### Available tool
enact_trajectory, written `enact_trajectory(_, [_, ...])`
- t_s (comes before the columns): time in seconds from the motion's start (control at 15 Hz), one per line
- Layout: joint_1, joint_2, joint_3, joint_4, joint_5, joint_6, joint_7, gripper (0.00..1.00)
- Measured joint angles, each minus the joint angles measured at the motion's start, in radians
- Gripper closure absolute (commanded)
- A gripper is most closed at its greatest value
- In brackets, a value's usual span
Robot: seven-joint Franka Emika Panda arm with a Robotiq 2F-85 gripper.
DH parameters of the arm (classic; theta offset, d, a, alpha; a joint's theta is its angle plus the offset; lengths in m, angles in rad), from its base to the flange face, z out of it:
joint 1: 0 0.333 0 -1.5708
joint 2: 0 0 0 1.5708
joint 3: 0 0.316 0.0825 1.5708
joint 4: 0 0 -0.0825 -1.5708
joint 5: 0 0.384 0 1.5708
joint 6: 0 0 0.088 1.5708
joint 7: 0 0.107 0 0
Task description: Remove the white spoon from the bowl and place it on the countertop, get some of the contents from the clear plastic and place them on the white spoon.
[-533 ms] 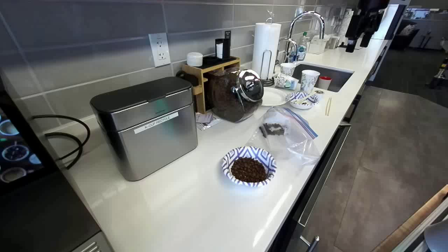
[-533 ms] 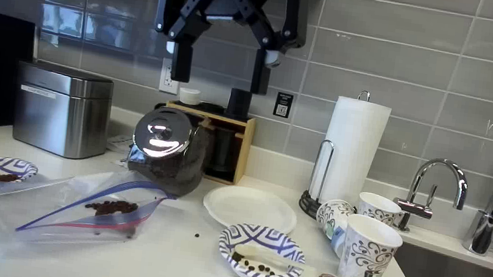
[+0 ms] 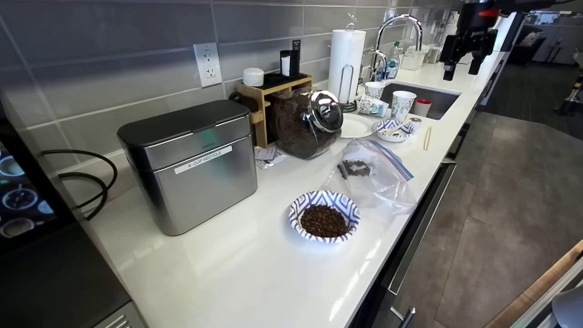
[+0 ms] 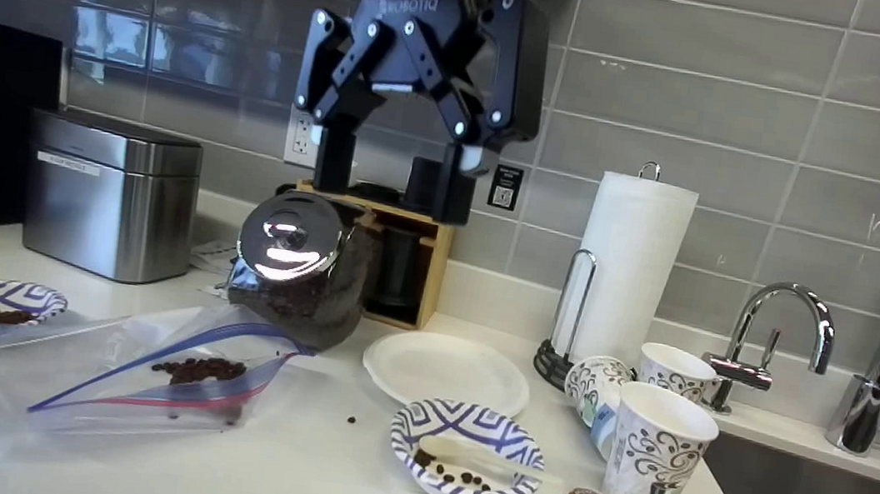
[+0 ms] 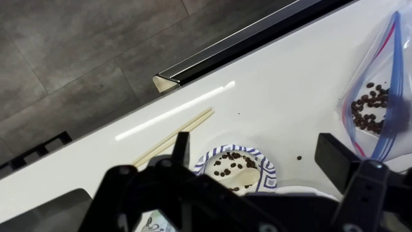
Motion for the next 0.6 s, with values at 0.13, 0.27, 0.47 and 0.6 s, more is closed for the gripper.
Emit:
enact_trajectory(0.13, [-0.007,0.052,0.005,0.0,0.0,0.031,0.11,0.0])
enact_trajectory(0.27, [-0.01,0.105,0.009,0.0,0.001,0.069,0.222,0.0])
enact_trajectory(0.47, [-0.018,0.176,0.009,0.007,0.012,0.116,0.371,0.0])
enact_trajectory(0.6, [-0.027,0.22,0.007,0.017,0.022,0.16,0.462,0.0])
